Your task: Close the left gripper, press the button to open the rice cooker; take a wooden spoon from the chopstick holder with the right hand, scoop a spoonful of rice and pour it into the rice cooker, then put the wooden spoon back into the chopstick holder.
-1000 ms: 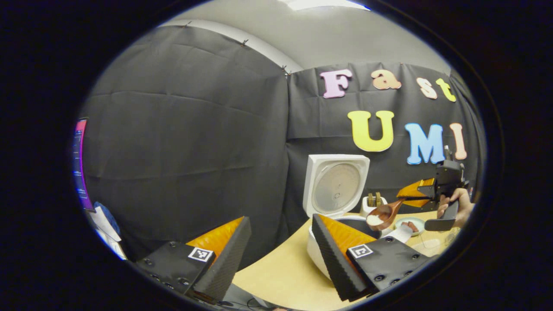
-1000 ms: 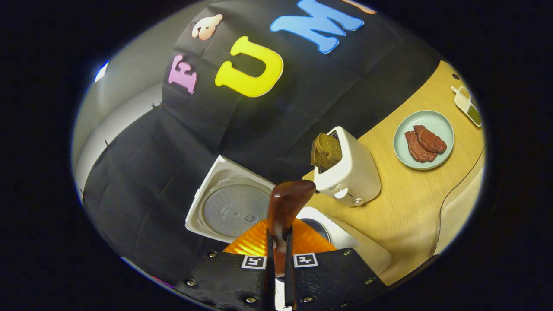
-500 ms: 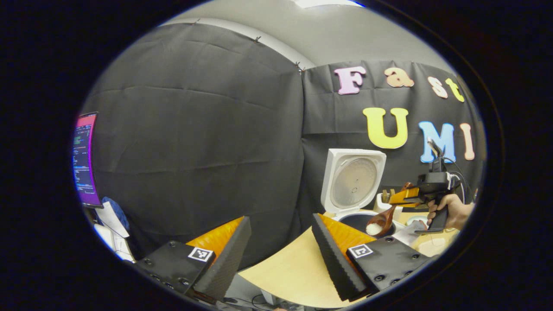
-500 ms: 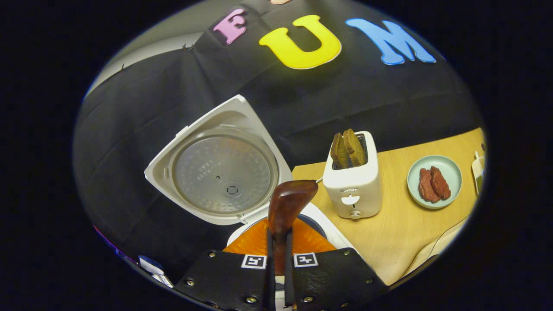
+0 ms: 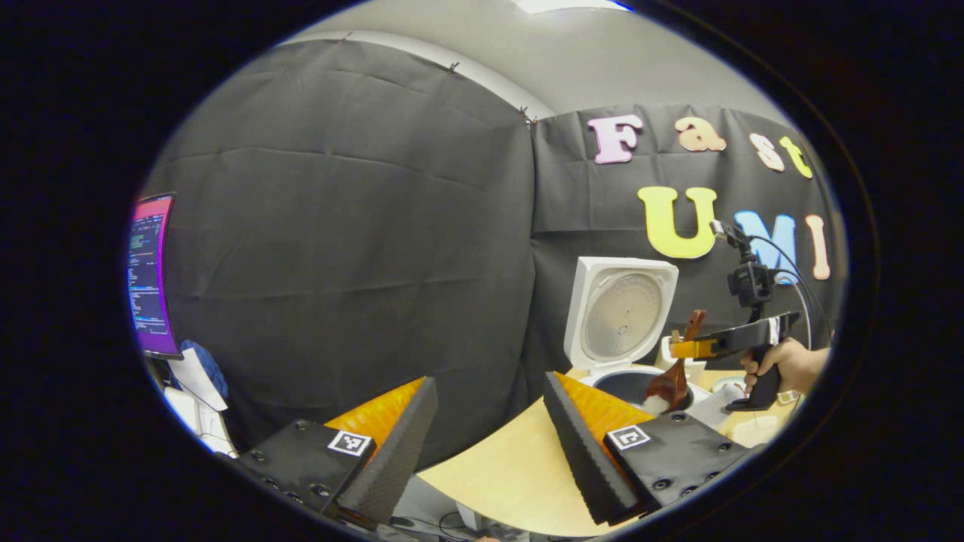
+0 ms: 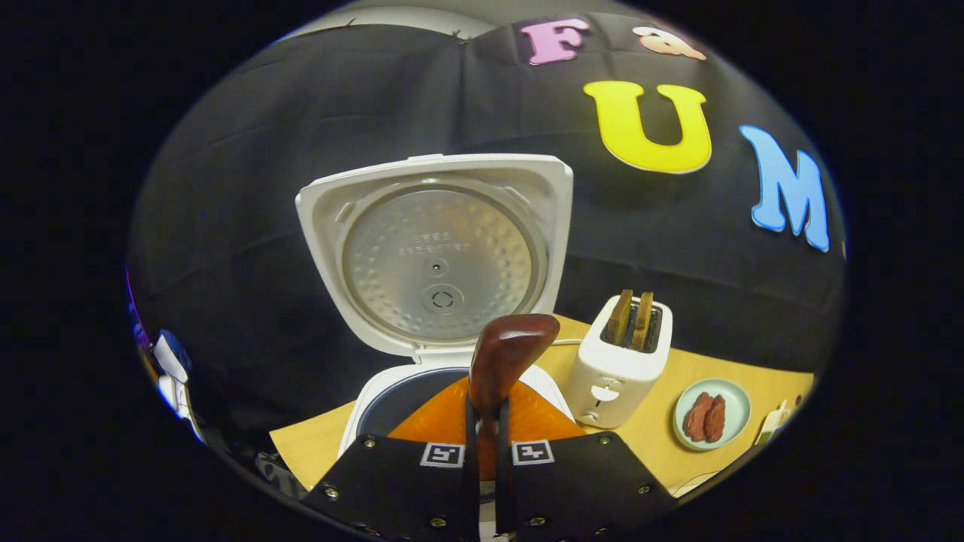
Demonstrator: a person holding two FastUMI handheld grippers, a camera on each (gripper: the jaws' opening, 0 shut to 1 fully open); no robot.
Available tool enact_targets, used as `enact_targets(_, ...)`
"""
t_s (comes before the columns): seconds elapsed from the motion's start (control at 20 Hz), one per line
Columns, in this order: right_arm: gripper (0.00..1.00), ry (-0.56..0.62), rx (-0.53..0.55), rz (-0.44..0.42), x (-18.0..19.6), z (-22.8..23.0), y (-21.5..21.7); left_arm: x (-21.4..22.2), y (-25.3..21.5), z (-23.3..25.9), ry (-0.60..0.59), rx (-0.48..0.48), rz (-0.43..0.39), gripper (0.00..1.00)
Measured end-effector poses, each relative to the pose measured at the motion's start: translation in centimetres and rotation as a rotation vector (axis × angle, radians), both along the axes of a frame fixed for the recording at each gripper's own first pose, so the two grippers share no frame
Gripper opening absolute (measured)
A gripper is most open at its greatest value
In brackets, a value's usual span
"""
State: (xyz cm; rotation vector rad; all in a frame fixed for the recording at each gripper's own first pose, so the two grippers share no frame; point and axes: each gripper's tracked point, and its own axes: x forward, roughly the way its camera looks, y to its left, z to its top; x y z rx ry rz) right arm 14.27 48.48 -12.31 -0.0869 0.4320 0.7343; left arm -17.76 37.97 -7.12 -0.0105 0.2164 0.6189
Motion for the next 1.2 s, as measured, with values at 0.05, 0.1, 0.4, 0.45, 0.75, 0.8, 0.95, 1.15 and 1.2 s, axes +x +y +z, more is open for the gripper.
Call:
enact_targets(0.05,0.08,-0.044,-0.025,0.013,-0.3,0.6,0.0,0.0,0.0,0.1,-0.002,0.001,0.000,1.00)
enact_targets(0.1,0.08,-0.086,-0.048,0.024,-0.5,1.0,-0.1,0.0,-0.1,0.1,-0.004,0.000,-0.001,0.98)
enact_targets(0.4,0.08,-0.263,-0.108,0.033,-1.2,4.4,-1.0,-0.1,-0.5,0.6,-0.012,-0.001,-0.010,1.00)
enact_targets(0.45,0.08,-0.280,-0.111,0.032,-1.3,5.0,-1.3,0.0,-0.6,0.6,-0.013,0.000,-0.015,1.00)
enact_targets(0.75,0.08,-0.227,0.016,-0.023,-1.8,8.2,-5.1,2.1,-2.3,2.0,-0.047,0.001,-0.063,0.98)
enact_targets(0.8,0.08,-0.221,0.036,-0.038,-1.8,8.6,-6.0,2.3,-2.8,2.3,-0.052,0.005,-0.074,0.99)
enact_targets(0.95,0.08,-0.198,0.085,-0.092,-1.3,9.7,-9.6,3.7,-4.5,2.6,-0.061,0.009,-0.109,0.99)
enact_targets(1.15,0.09,-0.185,0.115,-0.173,-0.8,10.4,-15.1,5.7,-7.6,3.8,-0.074,0.018,-0.168,0.96)
enact_targets(1.2,0.09,-0.187,0.113,-0.195,-0.6,10.4,-16.4,6.3,-8.3,4.1,-0.078,0.019,-0.182,0.91)
